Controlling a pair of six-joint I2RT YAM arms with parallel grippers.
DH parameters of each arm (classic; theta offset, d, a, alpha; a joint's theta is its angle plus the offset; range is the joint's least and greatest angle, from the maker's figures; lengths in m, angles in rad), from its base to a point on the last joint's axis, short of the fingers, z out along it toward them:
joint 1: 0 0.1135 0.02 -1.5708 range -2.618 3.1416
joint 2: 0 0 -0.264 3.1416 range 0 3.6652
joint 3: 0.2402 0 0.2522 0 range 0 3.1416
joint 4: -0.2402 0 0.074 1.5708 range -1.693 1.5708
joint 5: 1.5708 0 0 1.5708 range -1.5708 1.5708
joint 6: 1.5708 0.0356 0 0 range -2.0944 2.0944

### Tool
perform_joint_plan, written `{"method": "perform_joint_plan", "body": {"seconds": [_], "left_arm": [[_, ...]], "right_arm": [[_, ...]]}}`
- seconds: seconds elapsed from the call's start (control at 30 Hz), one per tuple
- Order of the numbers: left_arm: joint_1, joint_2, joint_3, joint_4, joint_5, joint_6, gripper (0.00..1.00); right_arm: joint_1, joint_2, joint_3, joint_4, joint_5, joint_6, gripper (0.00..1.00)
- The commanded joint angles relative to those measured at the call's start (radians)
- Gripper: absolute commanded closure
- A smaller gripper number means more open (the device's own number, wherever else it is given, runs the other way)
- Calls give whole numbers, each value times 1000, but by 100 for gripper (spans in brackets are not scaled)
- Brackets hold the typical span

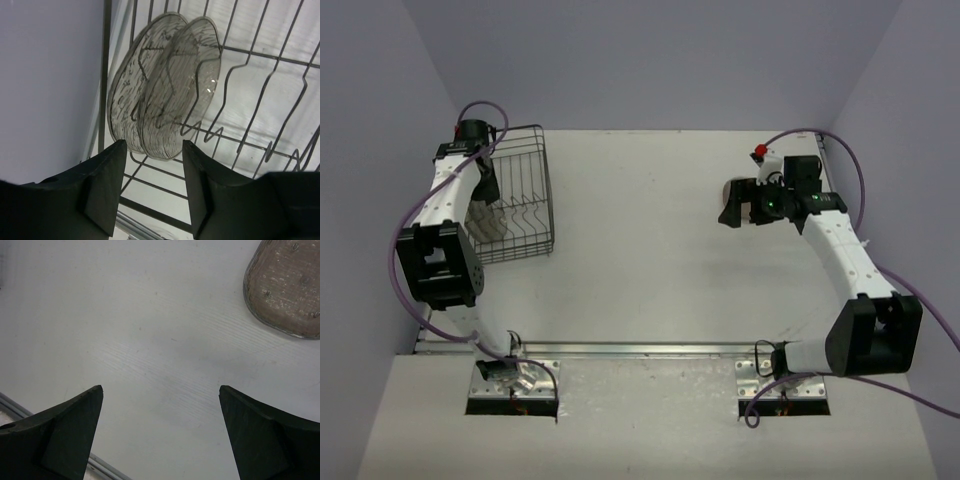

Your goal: Unload the plates from the dish rack

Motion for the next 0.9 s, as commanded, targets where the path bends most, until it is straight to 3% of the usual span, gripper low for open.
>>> {"method": "perform_joint_plan", "body": {"seconds": [0.0, 0.27, 0.57, 0.87], "left_arm": [[-2, 24, 61, 52, -78, 2, 56], [-2, 61, 65, 77, -128, 19, 68], [-5, 82, 68, 77, -180, 92, 99], [-7, 37, 99, 75, -249, 170, 100]], "right_arm": [[3, -40, -26, 36, -11, 7, 1], [3, -49, -43, 40, -6, 3, 1], [3, -61, -61, 50, -4, 9, 1], [3, -82, -68, 53, 4, 5, 1]]}}
